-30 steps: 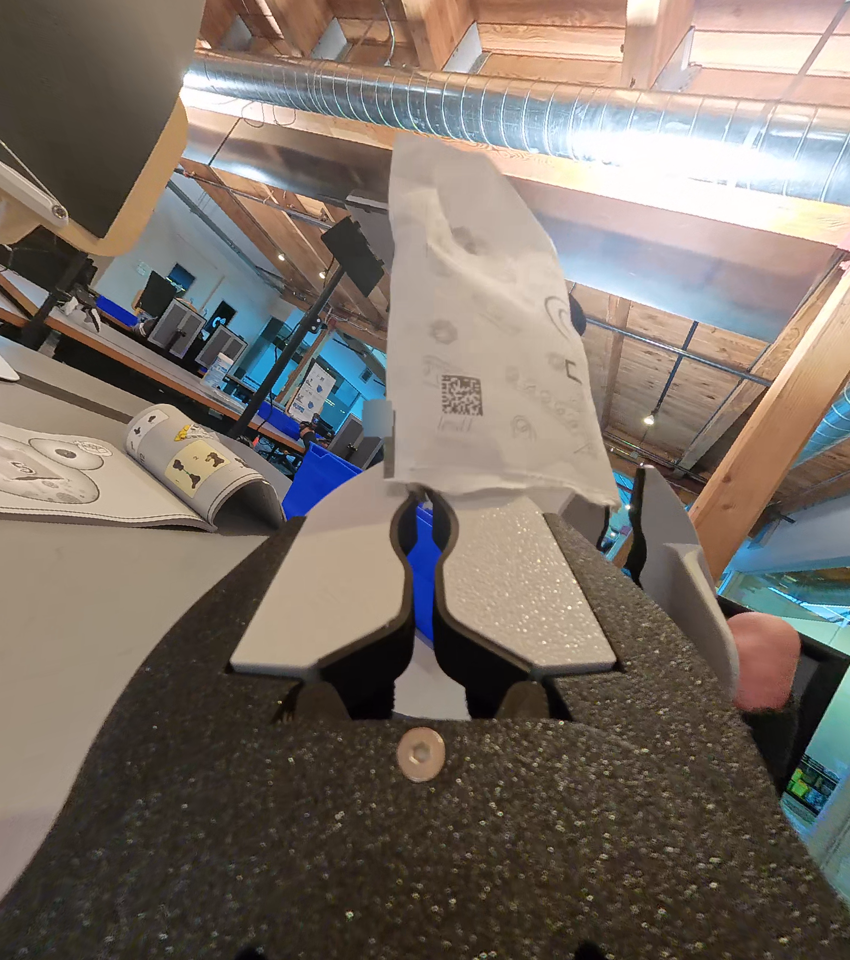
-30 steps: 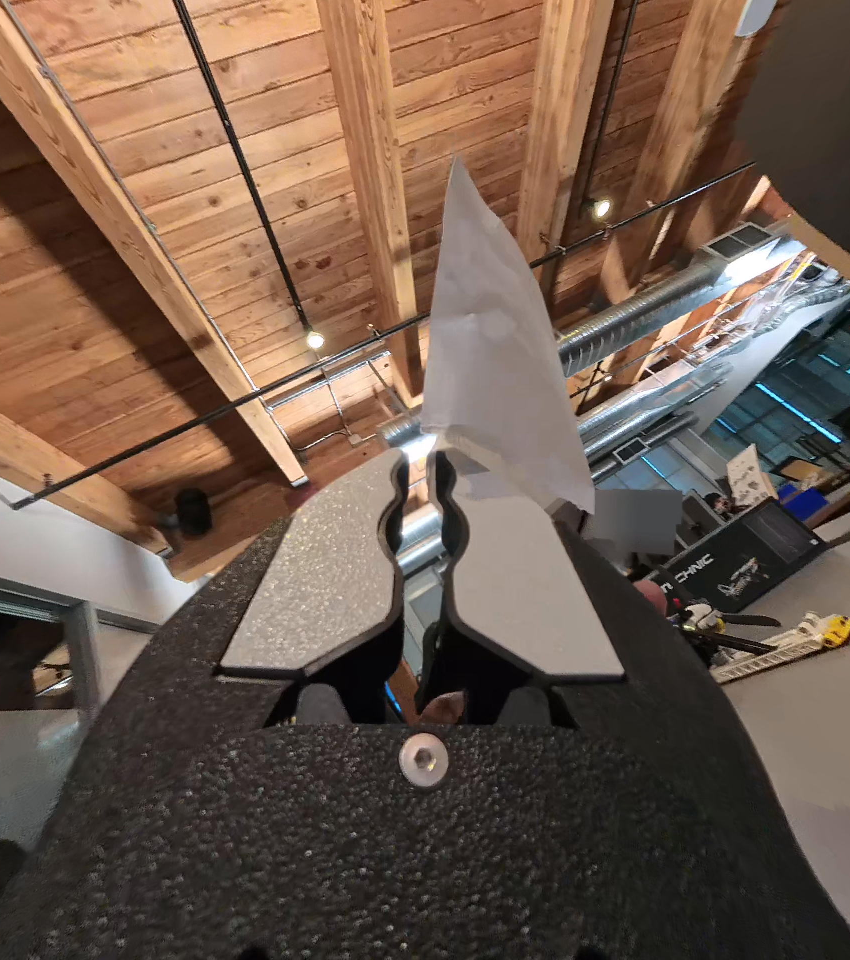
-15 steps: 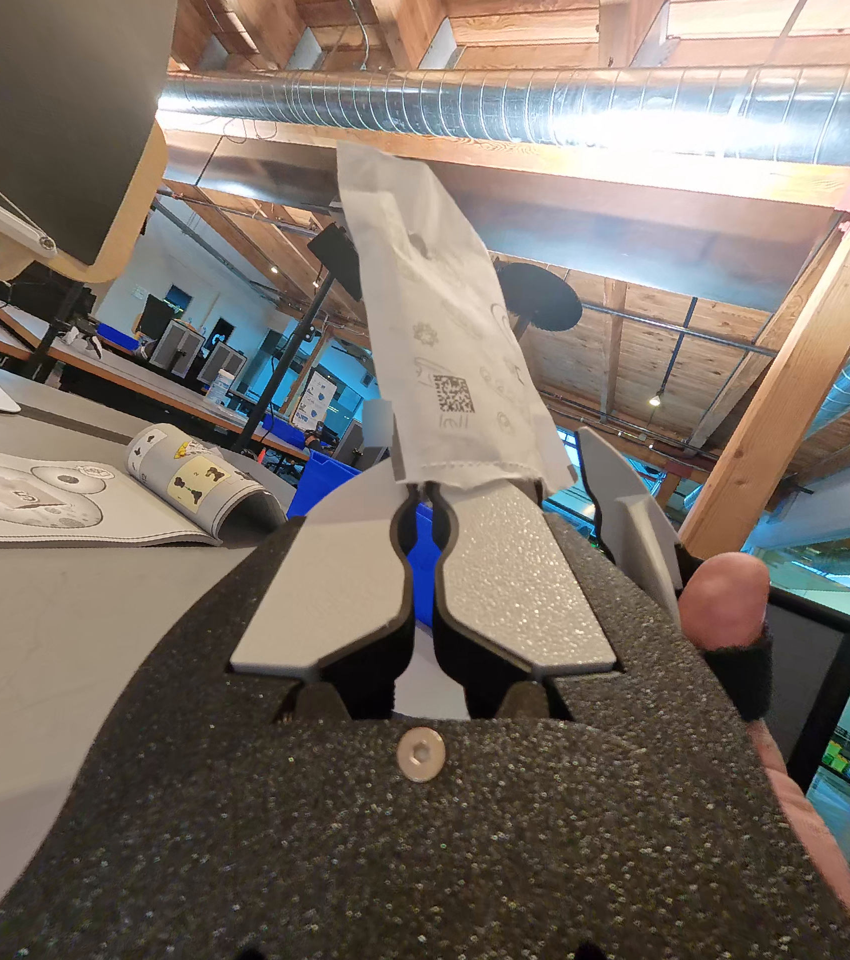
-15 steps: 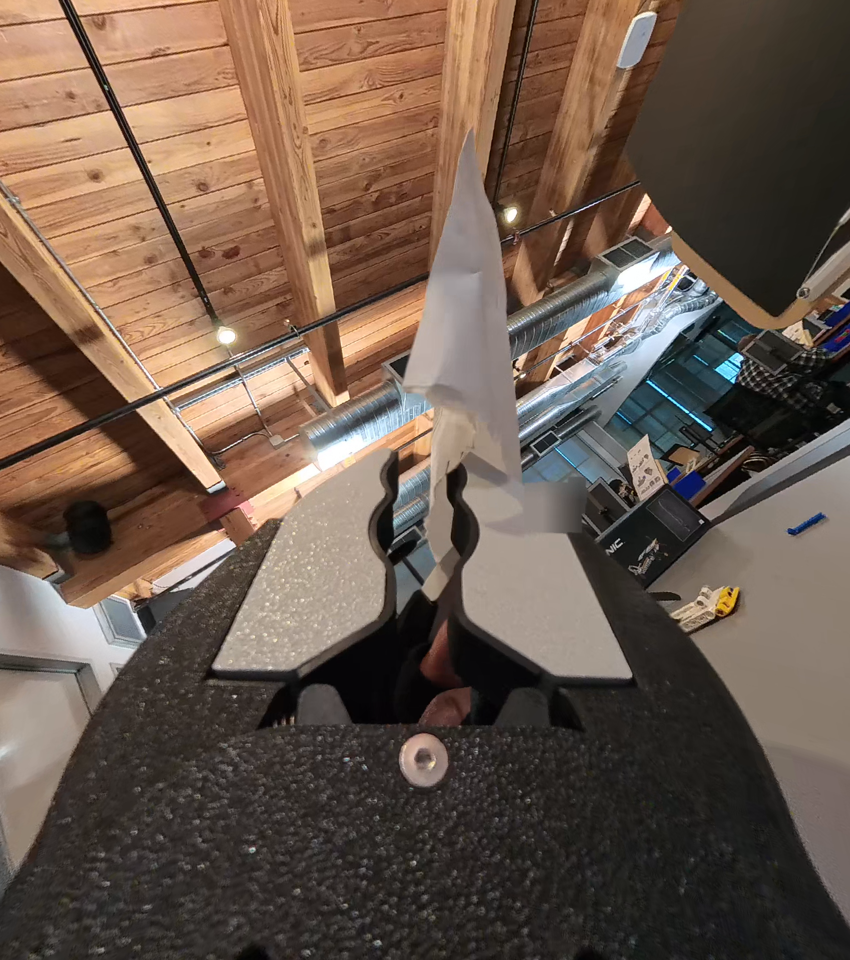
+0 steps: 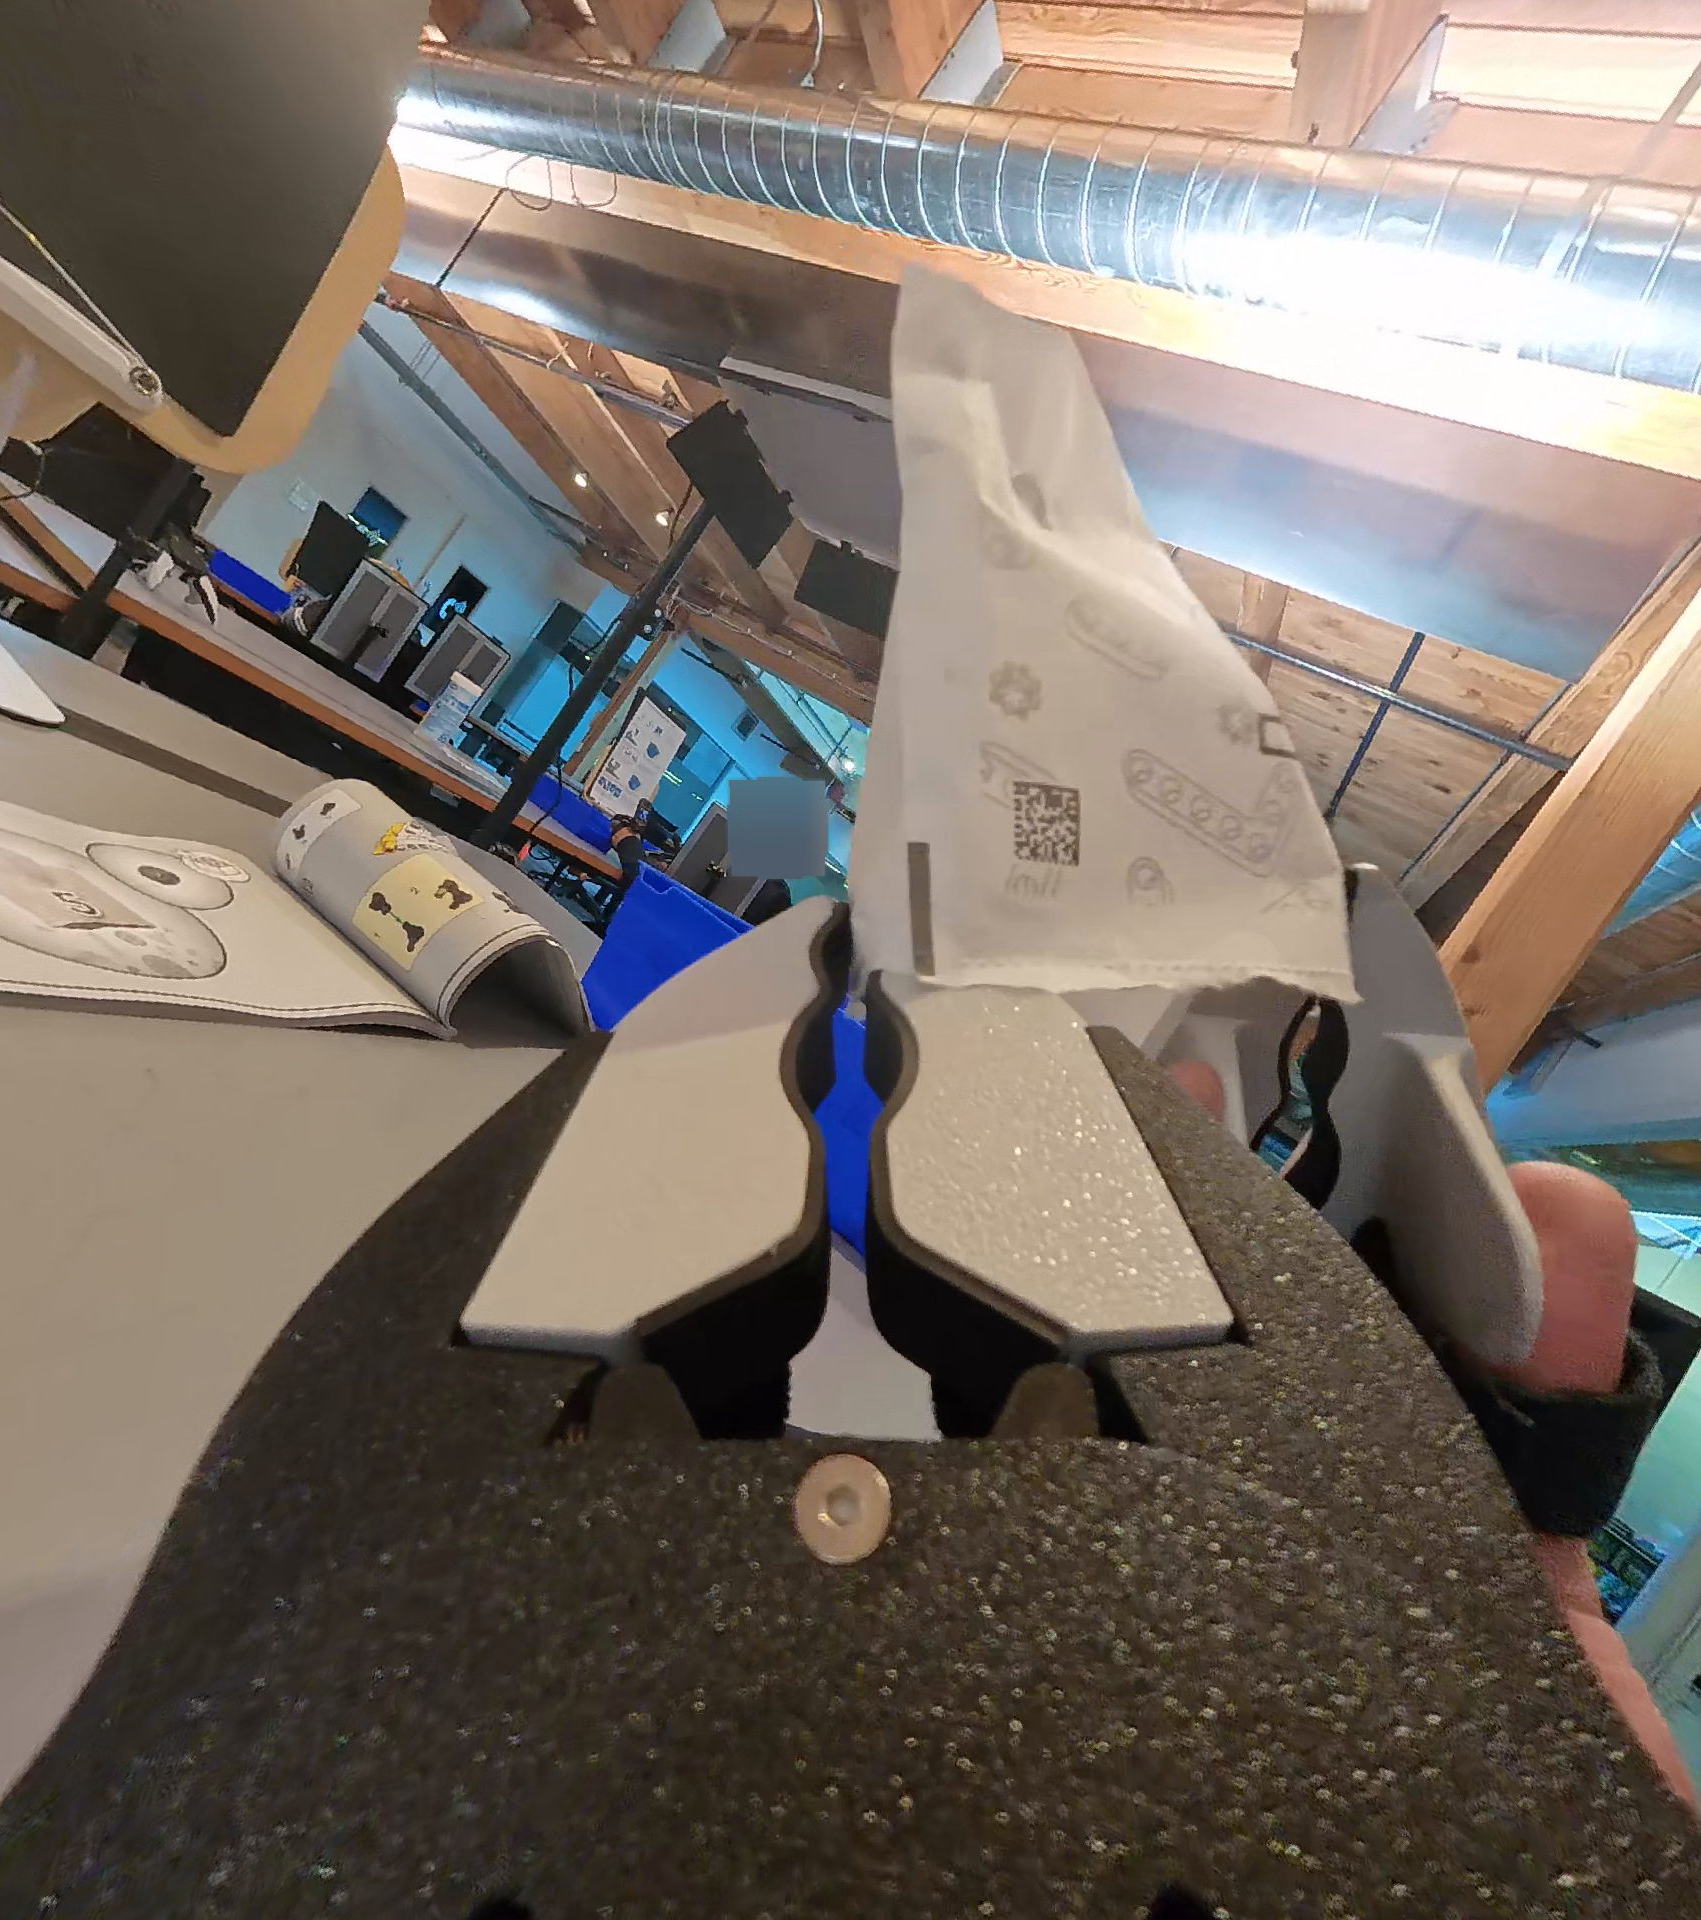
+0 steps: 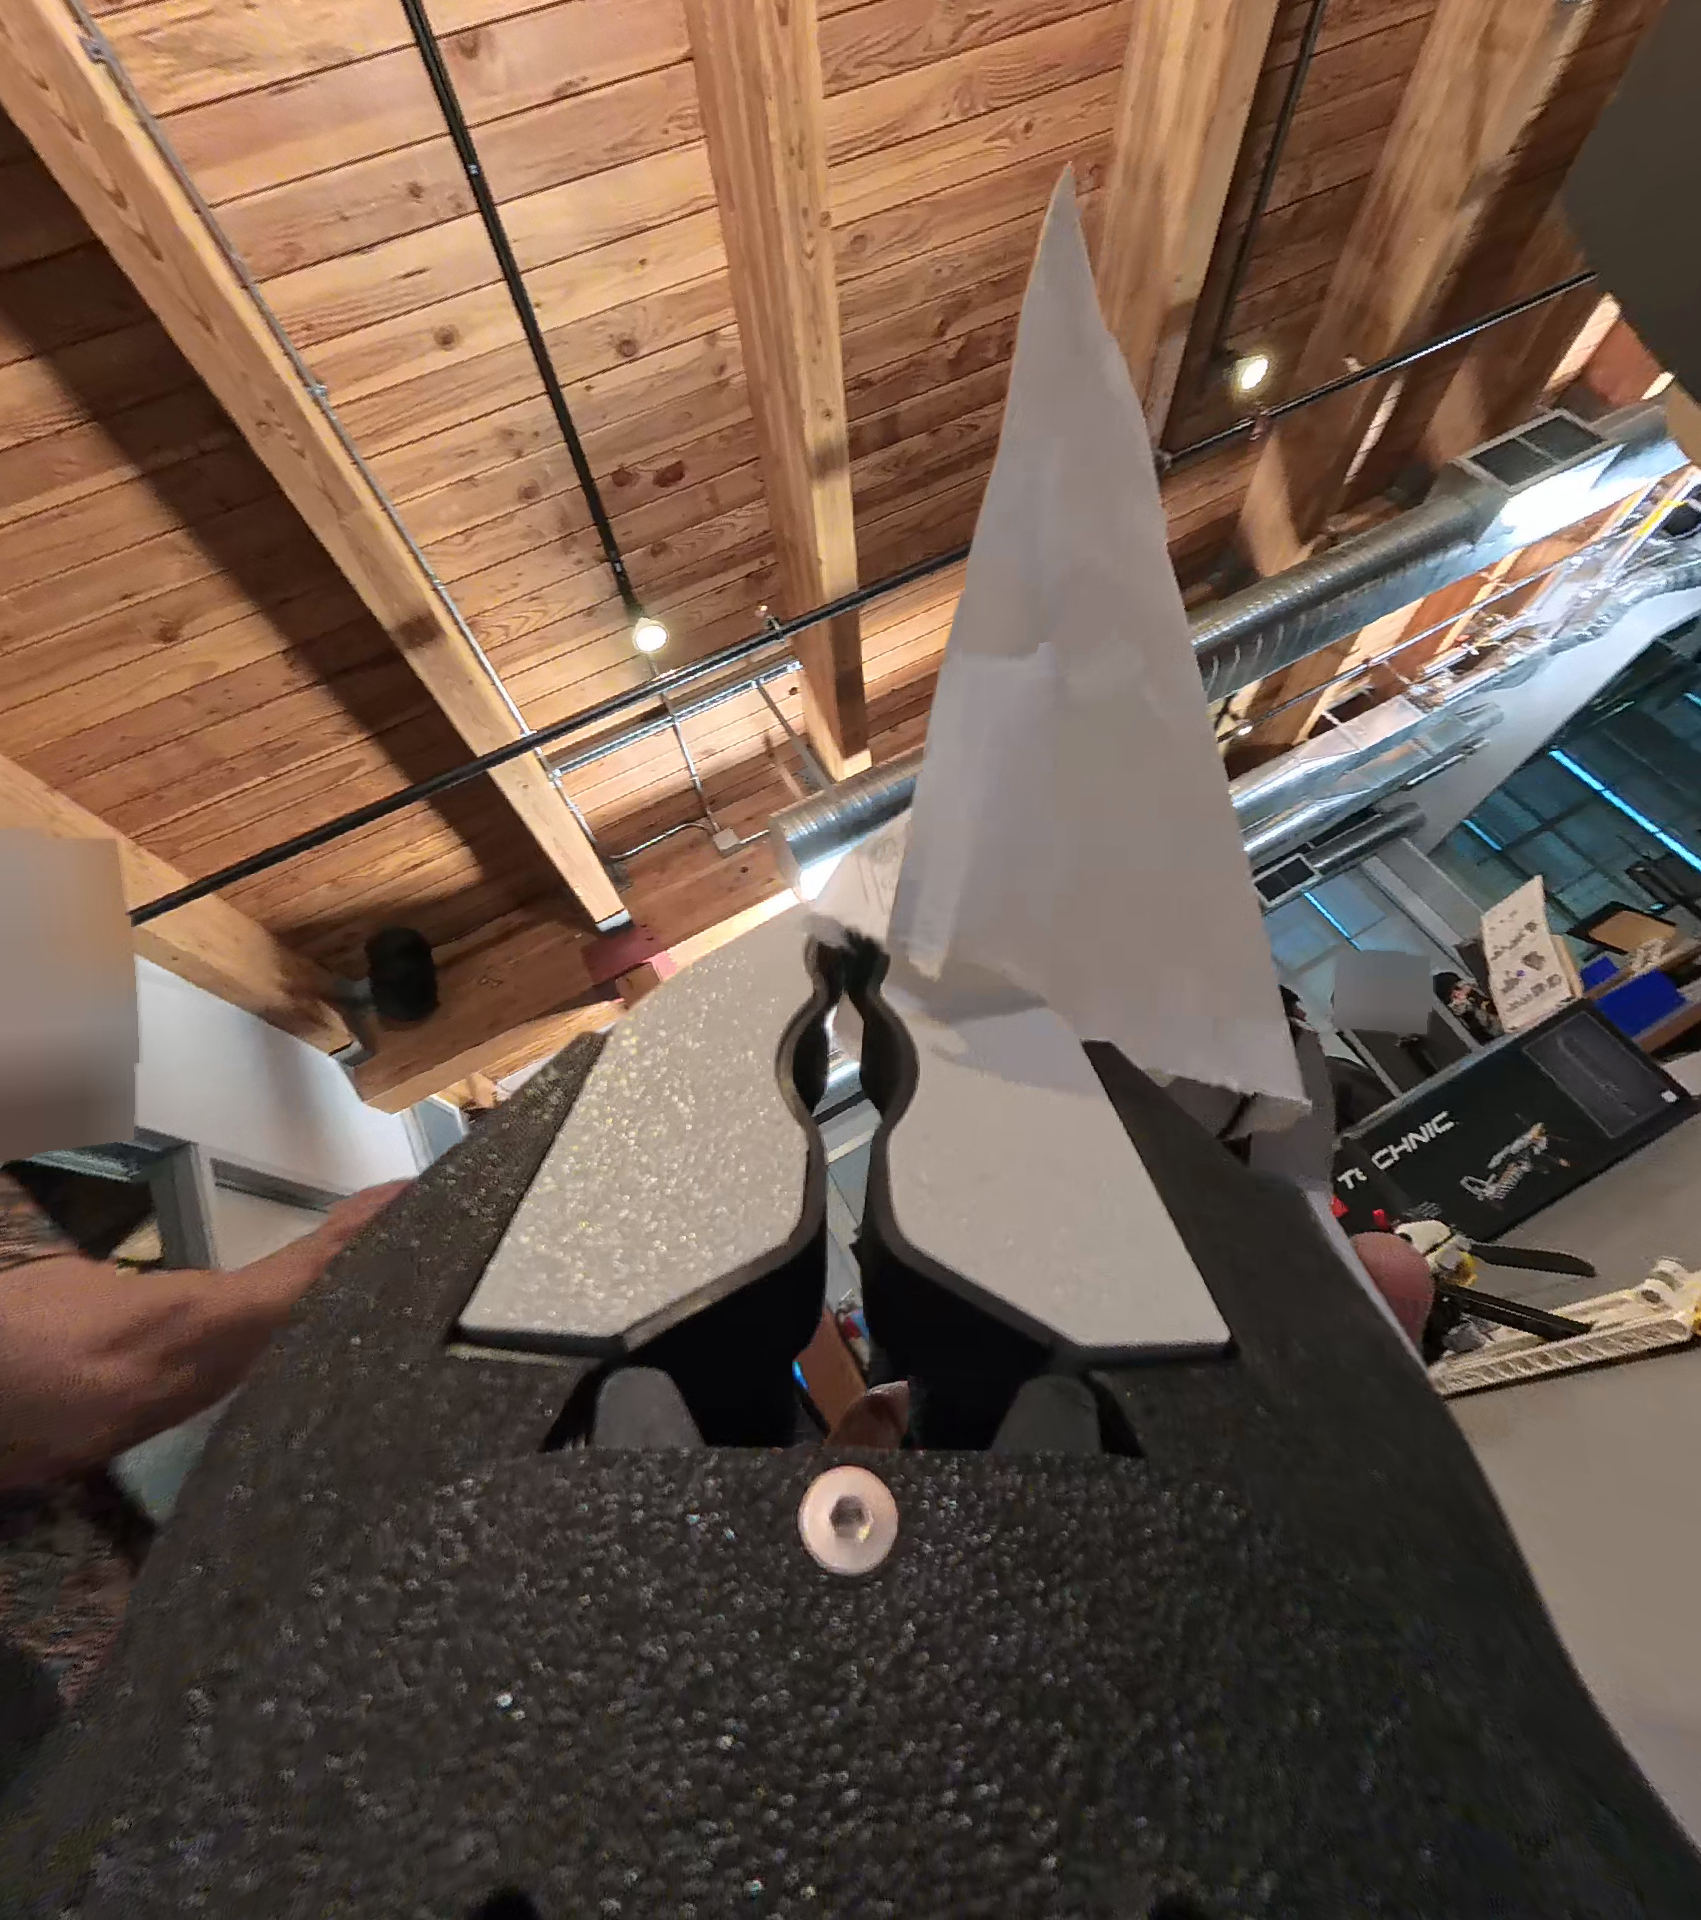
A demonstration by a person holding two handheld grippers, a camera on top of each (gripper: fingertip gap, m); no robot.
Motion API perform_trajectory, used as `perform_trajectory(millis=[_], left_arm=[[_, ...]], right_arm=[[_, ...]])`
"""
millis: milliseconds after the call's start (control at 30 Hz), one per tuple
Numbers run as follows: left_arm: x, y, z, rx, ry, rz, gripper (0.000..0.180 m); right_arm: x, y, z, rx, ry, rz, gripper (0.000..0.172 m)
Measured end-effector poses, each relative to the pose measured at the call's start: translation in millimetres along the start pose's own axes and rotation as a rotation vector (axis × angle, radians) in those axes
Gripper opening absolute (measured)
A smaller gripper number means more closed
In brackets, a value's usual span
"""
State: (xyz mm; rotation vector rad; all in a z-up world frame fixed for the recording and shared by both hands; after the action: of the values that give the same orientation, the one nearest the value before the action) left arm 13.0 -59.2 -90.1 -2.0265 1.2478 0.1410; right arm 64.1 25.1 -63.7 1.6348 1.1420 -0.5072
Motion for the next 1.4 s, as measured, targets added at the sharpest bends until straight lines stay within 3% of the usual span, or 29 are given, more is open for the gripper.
perform_trajectory(millis=[267,433,567,767,933,1167,1300,1400], left_arm=[[1,2,-2,0.01,0.003,-0.017,0.0],[3,5,-8,-0.029,0.029,-0.08,0.0],[4,12,-17,-0.121,0.093,-0.177,0.0],[-2,16,-41,-0.375,0.241,-0.281,0.0],[-13,5,-52,-0.569,0.438,-0.134,0.0],[-21,-14,-45,-0.871,0.791,0.062,0.0],[-24,-20,-45,-0.951,0.884,0.123,0.0],[-26,-22,-48,-0.944,0.893,0.153,0.0]], right_arm=[[1,1,2,0.069,0.062,0.006,0.0],[8,-3,-2,0.202,0.131,0.154,0.003],[18,-5,-8,0.316,0.243,0.27,0.017],[35,14,-32,0.601,0.445,0.38,0.02],[24,18,-83,0.942,0.623,0.443,0.032],[4,7,-128,1.061,0.824,0.424,0.056],[11,-11,-123,0.945,0.961,0.431,0.067],[21,-18,-108,0.857,1.015,0.398,0.059]])
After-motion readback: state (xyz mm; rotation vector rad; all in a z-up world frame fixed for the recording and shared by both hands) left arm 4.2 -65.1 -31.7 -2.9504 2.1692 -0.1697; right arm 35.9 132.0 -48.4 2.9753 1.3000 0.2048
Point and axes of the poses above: each gripper's, where its closed fingertips meet, x back along the fingers, z out of its underside, y = z × x across the jaws, the point moved 8 cm from there along x, back along the fingers, and after that the axes turned 4 degrees about -x, right-handed, at the moved point
